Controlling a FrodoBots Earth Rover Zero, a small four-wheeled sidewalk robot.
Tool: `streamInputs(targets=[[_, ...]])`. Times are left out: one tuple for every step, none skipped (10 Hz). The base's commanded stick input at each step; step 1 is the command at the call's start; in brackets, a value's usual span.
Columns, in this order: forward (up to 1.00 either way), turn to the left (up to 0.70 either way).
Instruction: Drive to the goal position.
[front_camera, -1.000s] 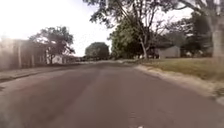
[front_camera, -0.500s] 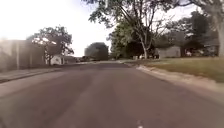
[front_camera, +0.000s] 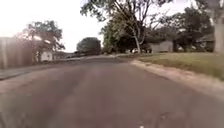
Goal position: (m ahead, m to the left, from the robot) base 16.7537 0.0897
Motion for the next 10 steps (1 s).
streamInputs(targets=[[1.00, 0.00], [1.00, 0.00], [1.00, 0.00], [1.00, 0.00], [1.00, 0.00], [1.00, 0.00], [1.00, -0.05], [1.00, -0.20], [1.00, -0.35], [1.00, -0.36]])
